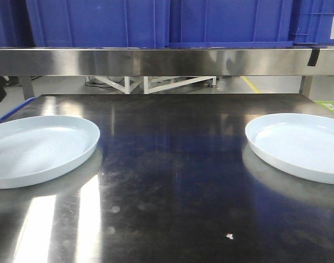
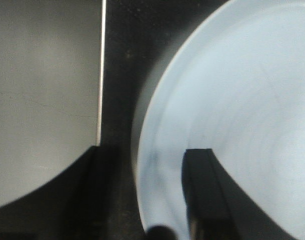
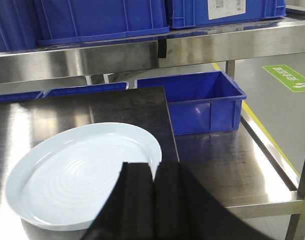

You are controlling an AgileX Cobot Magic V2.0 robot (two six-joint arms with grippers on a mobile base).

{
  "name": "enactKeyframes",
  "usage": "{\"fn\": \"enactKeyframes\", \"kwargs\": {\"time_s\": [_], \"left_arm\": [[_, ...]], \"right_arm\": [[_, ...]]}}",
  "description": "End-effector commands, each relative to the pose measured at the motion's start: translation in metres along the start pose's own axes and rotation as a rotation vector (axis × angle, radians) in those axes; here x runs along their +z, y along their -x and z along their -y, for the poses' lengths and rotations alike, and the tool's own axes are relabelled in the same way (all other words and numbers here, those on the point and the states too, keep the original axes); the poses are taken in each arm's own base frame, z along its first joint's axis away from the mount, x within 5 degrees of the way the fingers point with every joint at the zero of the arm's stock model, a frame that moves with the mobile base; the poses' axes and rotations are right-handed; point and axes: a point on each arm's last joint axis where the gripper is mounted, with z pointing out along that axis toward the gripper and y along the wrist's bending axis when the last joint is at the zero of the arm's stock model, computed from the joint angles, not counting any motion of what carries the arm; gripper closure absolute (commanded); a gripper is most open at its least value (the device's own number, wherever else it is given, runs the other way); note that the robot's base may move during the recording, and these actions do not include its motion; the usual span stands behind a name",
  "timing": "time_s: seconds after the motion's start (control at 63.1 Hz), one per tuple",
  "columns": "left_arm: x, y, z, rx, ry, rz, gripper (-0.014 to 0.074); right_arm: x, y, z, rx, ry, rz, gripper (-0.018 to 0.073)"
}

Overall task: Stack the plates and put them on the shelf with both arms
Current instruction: 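Grasp the rim of the nearer plate with the left gripper and lift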

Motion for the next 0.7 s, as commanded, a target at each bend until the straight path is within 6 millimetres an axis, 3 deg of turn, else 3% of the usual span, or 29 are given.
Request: {"fn": "enactKeyframes", "kwargs": {"time_s": [0.0,0.127,0.412,0.571,0.681], "left_arm": [[-0.018,0.01,0.005,-0.002,-0.023,0.092,0.036],[-0.018,0.009,0.005,-0.002,-0.023,0.084,0.0521],[-0.021,0.009,0.006,0.0,-0.025,0.088,0.051],[-0.052,0.013,0.013,-0.006,-0.062,0.181,0.0511],[-0.088,0.017,0.025,0.041,-0.101,0.252,0.0511]], "right_arm": [[-0.003,0.014,-0.002,-0.007,0.012,0.124,0.051],[-0.003,0.014,-0.002,-0.007,0.012,0.124,0.051],[-0.003,0.014,-0.002,-0.007,0.012,0.124,0.051],[-0.003,0.014,-0.002,-0.007,0.012,0.124,0.051],[-0.003,0.014,-0.002,-0.007,0.012,0.124,0.051]]}}
